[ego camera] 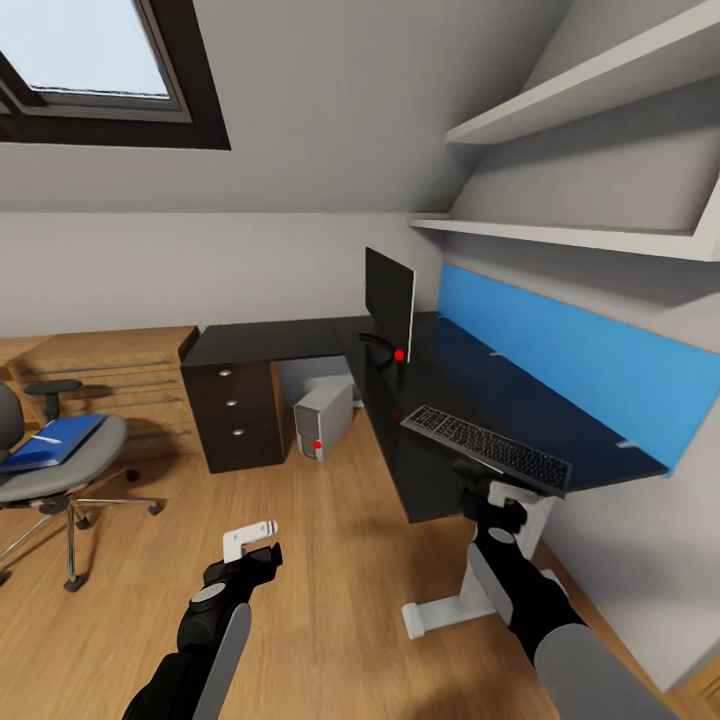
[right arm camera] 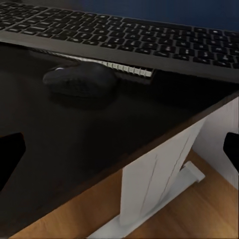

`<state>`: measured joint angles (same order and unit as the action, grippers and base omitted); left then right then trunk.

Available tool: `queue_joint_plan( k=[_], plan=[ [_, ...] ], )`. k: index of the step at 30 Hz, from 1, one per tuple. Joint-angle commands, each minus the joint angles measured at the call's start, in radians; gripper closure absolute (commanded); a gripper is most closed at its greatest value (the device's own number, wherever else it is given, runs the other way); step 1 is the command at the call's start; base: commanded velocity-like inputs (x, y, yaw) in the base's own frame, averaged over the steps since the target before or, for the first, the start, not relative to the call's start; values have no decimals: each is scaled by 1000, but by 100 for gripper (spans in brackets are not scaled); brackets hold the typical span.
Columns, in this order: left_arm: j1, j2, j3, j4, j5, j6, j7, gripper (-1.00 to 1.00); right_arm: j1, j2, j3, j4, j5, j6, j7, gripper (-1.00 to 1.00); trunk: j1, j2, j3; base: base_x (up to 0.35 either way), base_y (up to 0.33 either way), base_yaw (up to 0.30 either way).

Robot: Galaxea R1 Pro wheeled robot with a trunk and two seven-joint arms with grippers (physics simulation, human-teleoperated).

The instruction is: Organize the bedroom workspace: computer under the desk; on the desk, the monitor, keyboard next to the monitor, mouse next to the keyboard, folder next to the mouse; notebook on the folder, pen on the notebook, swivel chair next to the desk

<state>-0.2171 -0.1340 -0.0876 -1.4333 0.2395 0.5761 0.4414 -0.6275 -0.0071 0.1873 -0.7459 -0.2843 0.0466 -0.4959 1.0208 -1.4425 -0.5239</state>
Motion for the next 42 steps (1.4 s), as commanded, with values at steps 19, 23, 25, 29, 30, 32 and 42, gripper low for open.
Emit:
queue_joint_plan(
  k=[19, 23, 25, 29, 30, 32, 42],
  plan=[
    [-1, 1, -1, 4, 11, 4, 10, -100, -120, -5, 3, 247, 4, -1, 104, -100, 0, -1, -1, 101, 5, 0],
    [-1, 1, -1, 4, 11, 4, 10, -100, -121, -5, 2, 252, 3, -1, 109, -100, 0, -1, -1, 4, 0, 0],
    [-1, 1, -1, 4, 11, 4, 10, -100, -121, -5, 2, 252, 3, -1, 110, -100, 0, -1, -1, 1, 0, 0],
    [-1, 1, -1, 4, 11, 3, 10, -100, -123, -6, 2, 279, 2, -1, 141, -100, 0, -1, -1, 0, 0, 0],
    [-1, 1, -1, 3, 11, 3, 10, -100, -124, -6, 2, 287, 2, -1, 148, -100, 0, -1, -1, 0, 0, 0],
    [-1, 1, -1, 2, 11, 3, 10, -100, -137, -7, 1, 318, 2, -2, 175, -100, 0, -1, -1, 0, 0, 0],
    [-1, 0, -1, 1, 11, 3, 10, -100, -150, -7, 1, 342, 2, -26, 190, -100, 0, -1, -1, 0, 0, 0]
  ],
)
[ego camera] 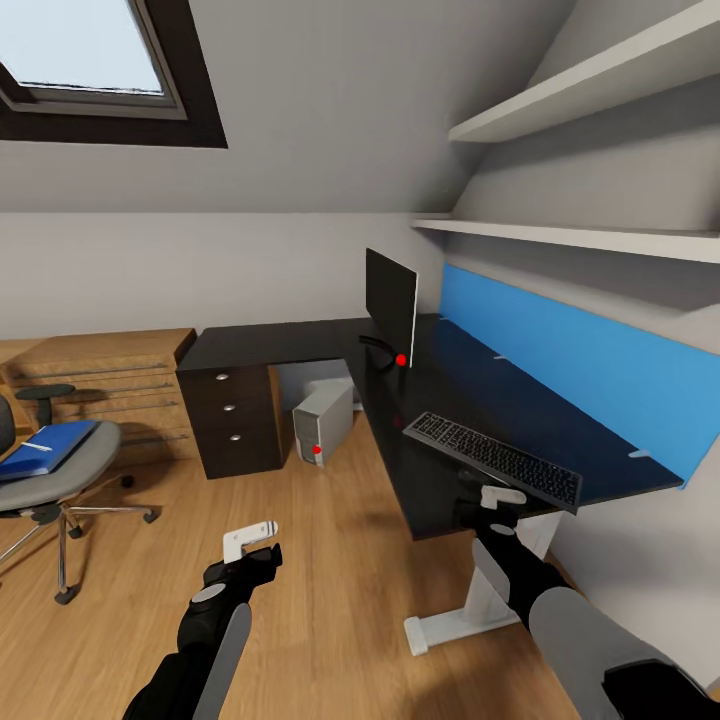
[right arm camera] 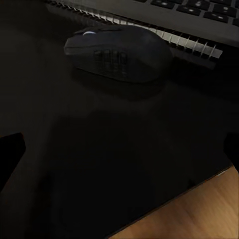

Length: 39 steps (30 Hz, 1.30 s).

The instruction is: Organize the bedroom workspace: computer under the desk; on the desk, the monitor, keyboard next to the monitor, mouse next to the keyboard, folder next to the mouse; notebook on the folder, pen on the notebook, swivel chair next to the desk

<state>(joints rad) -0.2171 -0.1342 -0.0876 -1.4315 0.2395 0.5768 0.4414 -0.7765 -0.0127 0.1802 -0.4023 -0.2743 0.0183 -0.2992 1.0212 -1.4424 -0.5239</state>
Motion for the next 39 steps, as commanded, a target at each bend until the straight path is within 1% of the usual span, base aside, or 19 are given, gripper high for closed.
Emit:
queue_joint_plan(
  k=[1, 8, 15, 29, 39],
  plan=[
    [-1, 0, -1, -1, 11, 2, 10, -100, -1, -1, 9, -1, -8, 2, -7, -100, 0, -1, -1, 0, 0, 0],
    [-1, 0, -1, -1, 11, 2, 10, -100, -1, -1, 9, 2, -8, 0, -6, -100, 0, -1, -1, 8, 0, 0],
    [-1, 0, -1, -1, 11, 2, 10, -100, -1, -1, 9, 2, -8, 0, -6, -100, 0, -1, -1, 129, 0, 0],
    [-1, 1, -1, 0, 11, 2, 10, -100, -1, -1, 9, 2, -8, 0, -6, -100, 0, -1, -1, 68, 13, 0],
    [-1, 1, -1, 0, 11, 3, 10, -100, -1, -1, 9, 2, -8, 0, -6, -100, 0, -1, -1, 11, 2, 0]
  ],
)
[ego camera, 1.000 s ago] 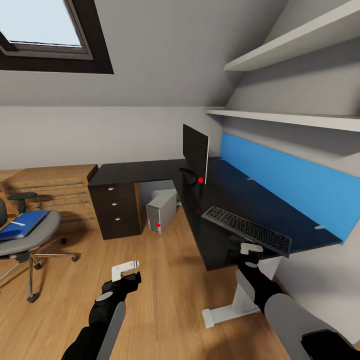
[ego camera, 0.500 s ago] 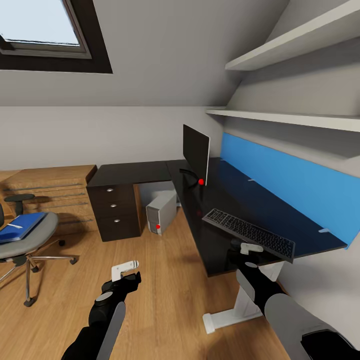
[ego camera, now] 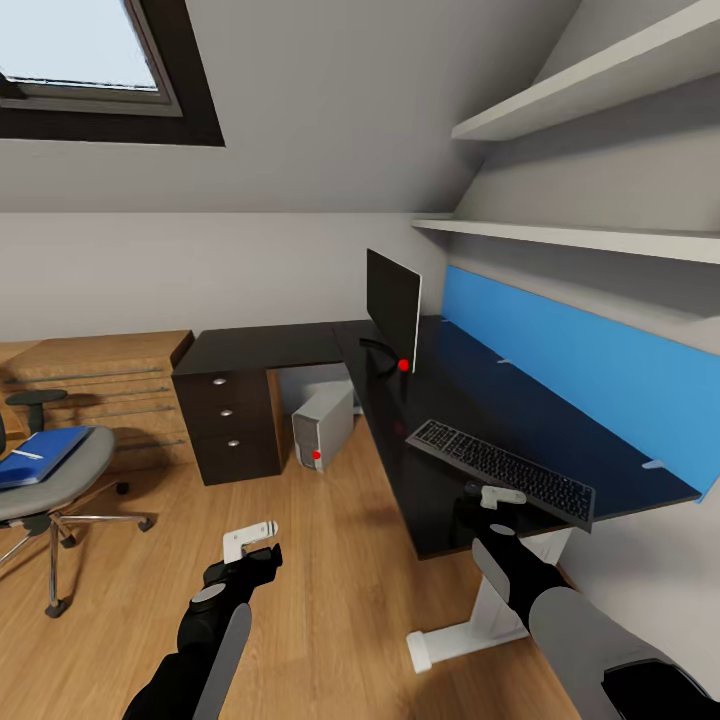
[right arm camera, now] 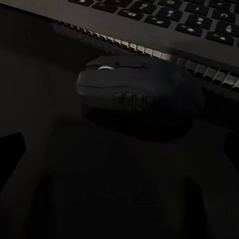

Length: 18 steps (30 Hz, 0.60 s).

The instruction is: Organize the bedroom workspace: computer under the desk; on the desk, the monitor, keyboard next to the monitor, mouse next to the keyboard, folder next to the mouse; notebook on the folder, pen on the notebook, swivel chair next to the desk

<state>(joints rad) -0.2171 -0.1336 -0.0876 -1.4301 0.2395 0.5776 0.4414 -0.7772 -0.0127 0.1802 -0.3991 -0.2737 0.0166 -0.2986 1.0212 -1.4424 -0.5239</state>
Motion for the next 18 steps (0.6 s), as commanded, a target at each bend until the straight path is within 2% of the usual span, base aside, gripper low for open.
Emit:
queue_joint_plan(
  k=[1, 10, 18],
  plan=[
    [-1, 0, -1, -1, 11, 2, 10, -100, -1, -1, 8, -1, -9, 2, -7, -100, 0, -1, -1, 2, 0, 0],
    [-1, 0, -1, -1, 11, 2, 10, -100, -6, -3, 8, 4, -9, 3, -7, -100, 0, -1, -1, 0, 0, 0],
    [-1, 0, -1, -1, 11, 2, 10, -100, -34, -4, 6, 56, -12, 2, -7, -100, 0, -1, -1, 0, 0, 0]
  ],
)
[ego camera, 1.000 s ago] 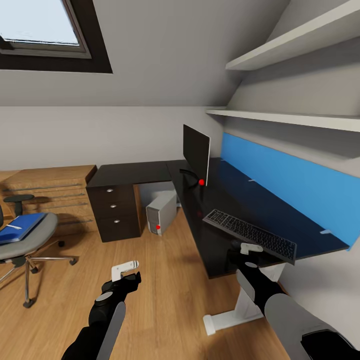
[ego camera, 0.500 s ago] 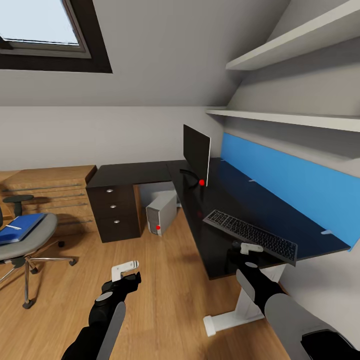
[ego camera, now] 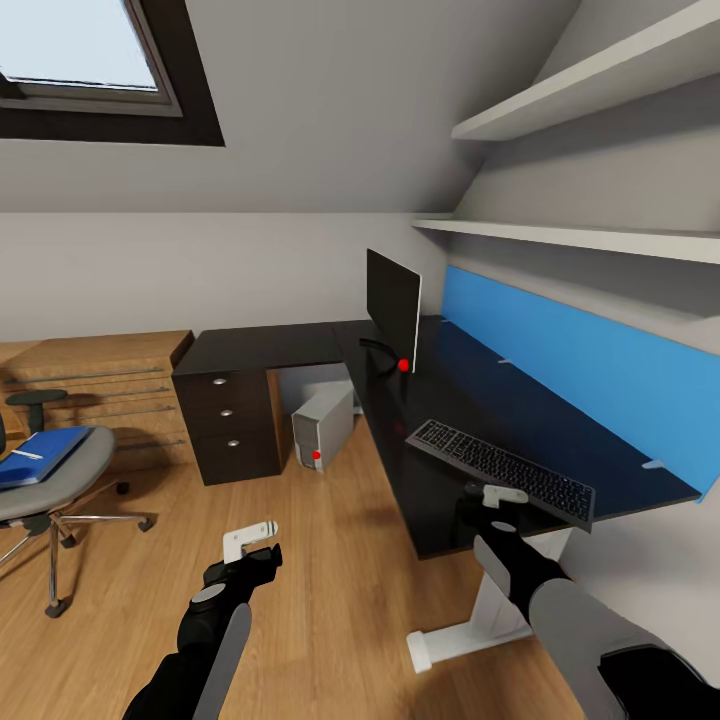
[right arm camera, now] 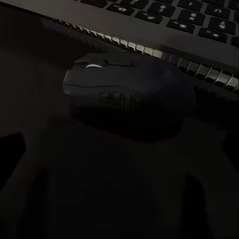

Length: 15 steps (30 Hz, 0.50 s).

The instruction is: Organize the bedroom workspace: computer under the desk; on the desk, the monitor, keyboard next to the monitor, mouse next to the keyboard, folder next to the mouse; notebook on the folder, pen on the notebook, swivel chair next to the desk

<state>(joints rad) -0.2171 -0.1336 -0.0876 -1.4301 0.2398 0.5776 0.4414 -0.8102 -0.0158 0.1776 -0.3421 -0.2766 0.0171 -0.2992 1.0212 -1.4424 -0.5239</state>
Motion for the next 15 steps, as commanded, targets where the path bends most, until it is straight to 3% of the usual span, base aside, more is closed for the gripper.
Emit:
queue_joint_plan(
  k=[1, 11, 15],
  plan=[
    [-1, 0, -1, -1, 11, 2, 10, -100, -3, -1, 8, 2, -9, 2, -6, -100, 0, -1, -1, 0, 0, 0],
    [-1, 0, -1, -1, 10, 2, 10, -100, -11, -1, 8, 13, -10, 1, -6, -100, 0, -1, -1, 4, 0, 0],
    [-1, 0, -1, -1, 11, 1, 10, -100, -12, -1, 8, 14, -10, 1, -6, -100, 0, -1, -1, 121, -38, 0]
  ],
)
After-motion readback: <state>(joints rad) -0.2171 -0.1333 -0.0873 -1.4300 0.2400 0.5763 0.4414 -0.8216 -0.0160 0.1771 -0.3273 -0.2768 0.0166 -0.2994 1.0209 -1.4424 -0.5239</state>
